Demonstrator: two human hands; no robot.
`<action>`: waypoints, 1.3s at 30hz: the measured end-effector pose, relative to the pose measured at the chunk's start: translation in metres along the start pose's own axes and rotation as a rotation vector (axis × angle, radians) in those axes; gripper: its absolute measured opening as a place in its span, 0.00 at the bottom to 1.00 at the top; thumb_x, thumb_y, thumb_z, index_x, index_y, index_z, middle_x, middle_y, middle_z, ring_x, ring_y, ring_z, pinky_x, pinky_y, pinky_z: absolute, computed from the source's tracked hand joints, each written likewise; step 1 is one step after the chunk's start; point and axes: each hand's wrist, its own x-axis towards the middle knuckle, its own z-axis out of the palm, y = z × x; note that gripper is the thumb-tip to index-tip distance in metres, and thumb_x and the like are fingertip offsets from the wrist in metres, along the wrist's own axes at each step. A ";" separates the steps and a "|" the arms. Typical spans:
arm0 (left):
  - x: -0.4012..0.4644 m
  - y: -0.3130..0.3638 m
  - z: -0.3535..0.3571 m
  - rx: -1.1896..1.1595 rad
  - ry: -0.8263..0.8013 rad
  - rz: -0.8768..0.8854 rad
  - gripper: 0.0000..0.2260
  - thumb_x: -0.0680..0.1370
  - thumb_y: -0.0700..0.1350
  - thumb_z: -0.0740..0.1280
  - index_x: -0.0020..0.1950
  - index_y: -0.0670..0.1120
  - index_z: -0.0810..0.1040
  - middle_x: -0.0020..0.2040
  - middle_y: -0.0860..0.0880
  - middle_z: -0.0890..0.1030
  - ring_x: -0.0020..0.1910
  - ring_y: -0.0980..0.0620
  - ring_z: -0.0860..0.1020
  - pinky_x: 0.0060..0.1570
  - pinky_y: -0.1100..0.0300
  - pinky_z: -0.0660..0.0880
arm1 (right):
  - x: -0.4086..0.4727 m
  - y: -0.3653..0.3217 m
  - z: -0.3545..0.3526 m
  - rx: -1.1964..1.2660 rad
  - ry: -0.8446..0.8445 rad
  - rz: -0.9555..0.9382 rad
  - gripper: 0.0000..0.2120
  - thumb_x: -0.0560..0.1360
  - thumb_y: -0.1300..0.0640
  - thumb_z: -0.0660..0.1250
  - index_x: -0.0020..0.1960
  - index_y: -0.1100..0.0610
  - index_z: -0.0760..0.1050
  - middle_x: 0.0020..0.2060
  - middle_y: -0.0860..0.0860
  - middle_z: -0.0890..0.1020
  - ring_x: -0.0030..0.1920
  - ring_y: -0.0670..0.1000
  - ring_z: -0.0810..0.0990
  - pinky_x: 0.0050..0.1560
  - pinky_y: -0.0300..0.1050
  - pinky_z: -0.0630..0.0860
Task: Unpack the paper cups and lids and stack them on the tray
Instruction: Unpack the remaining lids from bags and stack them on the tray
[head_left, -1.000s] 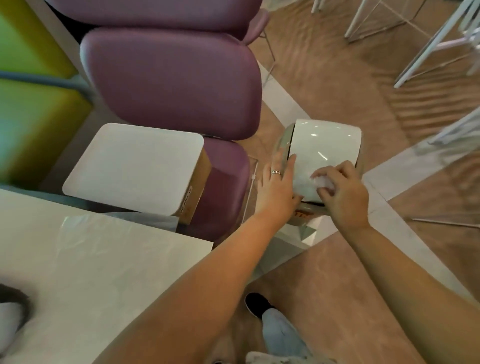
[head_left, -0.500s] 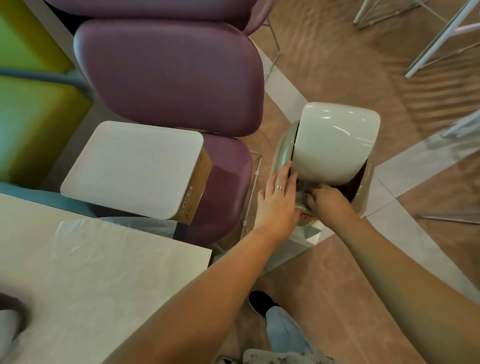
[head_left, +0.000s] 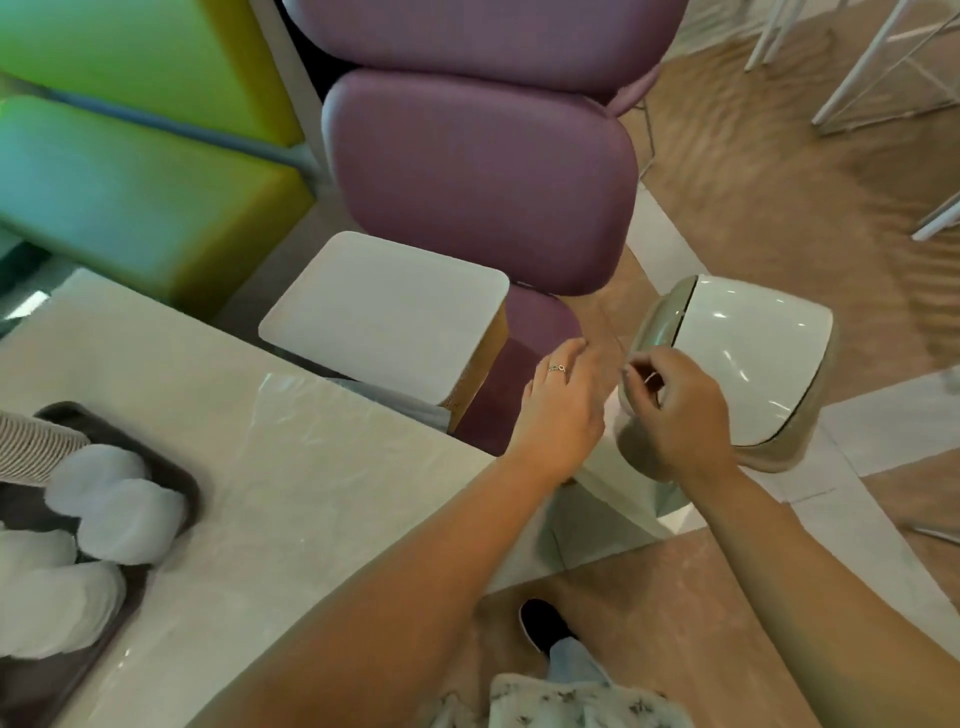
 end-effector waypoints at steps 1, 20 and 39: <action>-0.007 -0.004 -0.011 -0.001 0.036 -0.019 0.24 0.79 0.43 0.64 0.73 0.45 0.63 0.75 0.46 0.61 0.73 0.47 0.59 0.71 0.48 0.62 | 0.000 -0.014 0.005 0.032 -0.021 -0.031 0.06 0.78 0.57 0.65 0.51 0.57 0.77 0.44 0.49 0.79 0.42 0.47 0.75 0.42 0.37 0.71; -0.290 -0.163 -0.140 0.211 0.439 -0.677 0.24 0.76 0.44 0.68 0.71 0.46 0.68 0.71 0.46 0.67 0.68 0.45 0.68 0.67 0.53 0.66 | -0.120 -0.232 0.159 0.228 -0.737 -0.530 0.16 0.74 0.57 0.70 0.61 0.51 0.74 0.56 0.48 0.73 0.54 0.50 0.75 0.51 0.41 0.74; -0.407 -0.220 -0.116 0.139 0.092 -1.092 0.37 0.73 0.54 0.71 0.75 0.46 0.57 0.76 0.45 0.54 0.73 0.45 0.59 0.68 0.47 0.64 | -0.166 -0.268 0.201 -0.059 -1.104 -0.456 0.16 0.74 0.69 0.63 0.59 0.59 0.78 0.52 0.55 0.80 0.47 0.48 0.77 0.42 0.28 0.68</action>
